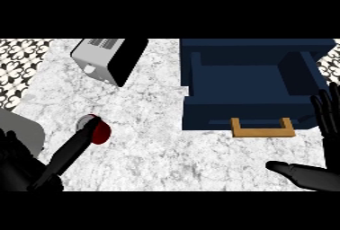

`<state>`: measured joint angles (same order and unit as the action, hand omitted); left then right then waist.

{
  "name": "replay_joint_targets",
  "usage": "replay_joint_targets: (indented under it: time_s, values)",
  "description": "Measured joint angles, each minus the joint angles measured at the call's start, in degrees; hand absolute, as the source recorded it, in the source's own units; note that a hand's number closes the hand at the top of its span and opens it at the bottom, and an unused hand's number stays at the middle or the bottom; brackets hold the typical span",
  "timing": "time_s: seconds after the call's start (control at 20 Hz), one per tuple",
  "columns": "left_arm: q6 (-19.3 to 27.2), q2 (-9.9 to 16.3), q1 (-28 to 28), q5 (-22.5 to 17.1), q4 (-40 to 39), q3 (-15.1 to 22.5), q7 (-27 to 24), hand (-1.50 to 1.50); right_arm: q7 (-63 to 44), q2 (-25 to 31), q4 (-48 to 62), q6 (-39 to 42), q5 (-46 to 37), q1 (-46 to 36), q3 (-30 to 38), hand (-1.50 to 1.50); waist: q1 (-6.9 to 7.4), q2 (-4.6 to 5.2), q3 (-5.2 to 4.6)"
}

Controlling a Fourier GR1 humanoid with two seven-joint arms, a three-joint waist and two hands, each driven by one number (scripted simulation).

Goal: Pick up the can, place it into the drawer and close the drawer

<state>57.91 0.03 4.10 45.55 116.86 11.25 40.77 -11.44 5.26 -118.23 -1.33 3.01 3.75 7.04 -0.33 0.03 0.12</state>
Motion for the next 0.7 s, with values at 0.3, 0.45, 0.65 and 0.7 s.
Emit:
replay_joint_targets:
  time_s: [0.3, 0.45, 0.65, 0.7]
  values:
    - [1.75, -0.01, -4.84, 4.63, -5.44, 0.77, 6.99, -1.50, 1.34, -0.33, -0.24, 0.74, 0.21, 1.33, 0.50, -1.50, 0.07, -0.03, -0.08]
    - [4.38, -0.01, -6.51, 4.31, -9.60, 0.91, 7.36, -1.50, 1.48, -0.28, -1.10, 1.33, 0.73, 2.43, 1.04, -1.50, 0.02, -0.03, -0.10]
    - [7.86, -0.01, -6.97, 2.69, -15.02, 1.84, 6.31, -1.50, 0.75, 0.18, -2.28, 2.02, 1.31, 2.74, 1.77, -1.50, 0.04, -0.03, -0.12]
    - [8.70, -0.01, -6.99, 1.72, -16.15, 1.96, 5.61, -1.50, 0.74, 0.52, -2.09, 2.35, 1.58, 2.59, 2.24, -1.50, 0.06, -0.03, -0.13]
